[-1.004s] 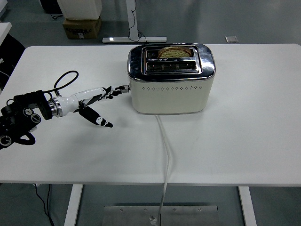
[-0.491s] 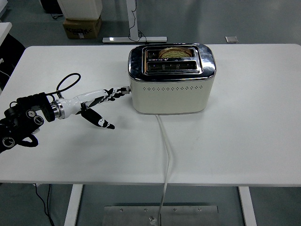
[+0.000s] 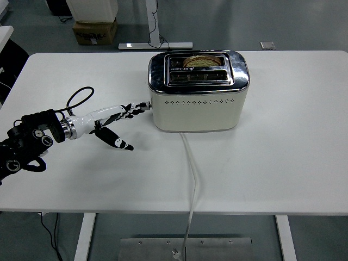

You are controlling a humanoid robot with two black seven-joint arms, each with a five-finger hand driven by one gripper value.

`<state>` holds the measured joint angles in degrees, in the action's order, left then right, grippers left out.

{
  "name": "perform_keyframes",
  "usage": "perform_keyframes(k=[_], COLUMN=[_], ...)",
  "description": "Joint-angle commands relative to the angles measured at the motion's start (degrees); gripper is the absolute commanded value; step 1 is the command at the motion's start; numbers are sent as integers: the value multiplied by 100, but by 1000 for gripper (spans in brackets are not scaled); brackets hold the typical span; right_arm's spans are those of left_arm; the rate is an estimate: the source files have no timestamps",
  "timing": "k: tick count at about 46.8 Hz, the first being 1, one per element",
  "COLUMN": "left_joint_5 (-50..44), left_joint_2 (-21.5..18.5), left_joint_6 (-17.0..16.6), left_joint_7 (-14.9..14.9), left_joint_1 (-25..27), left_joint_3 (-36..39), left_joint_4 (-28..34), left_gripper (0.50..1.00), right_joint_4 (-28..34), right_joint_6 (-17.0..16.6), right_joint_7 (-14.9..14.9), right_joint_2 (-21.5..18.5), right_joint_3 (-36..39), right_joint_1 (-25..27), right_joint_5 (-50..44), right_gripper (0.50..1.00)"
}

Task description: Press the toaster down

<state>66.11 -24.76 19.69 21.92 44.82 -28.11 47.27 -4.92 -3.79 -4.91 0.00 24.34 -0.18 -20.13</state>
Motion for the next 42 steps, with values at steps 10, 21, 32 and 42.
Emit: perform_keyframes(k=[10, 21, 32, 42], left_joint_5=[-46, -248, -257, -310], left_joint_2=[-46, -90, -90, -72], left_joint_6=[0, 0, 0, 0], left_joint_7=[5, 5, 5, 5], left_joint_1=[-70, -79, -105, -149], left_joint_3=[-1, 8, 8, 8], left_joint_4=[-43, -43, -43, -43], left_gripper=[1000, 1000, 1000, 1000], right_joint_4=[0, 0, 0, 0], right_joint_6=[1, 1, 1, 1], right_joint_7=[-1, -1, -1, -1], right_joint_2=[0, 0, 0, 0], right_joint_3=[0, 0, 0, 0], right_joint_1=[0, 0, 0, 0], right_joint_5=[0, 0, 0, 0], right_gripper=[1000, 998, 998, 1000])
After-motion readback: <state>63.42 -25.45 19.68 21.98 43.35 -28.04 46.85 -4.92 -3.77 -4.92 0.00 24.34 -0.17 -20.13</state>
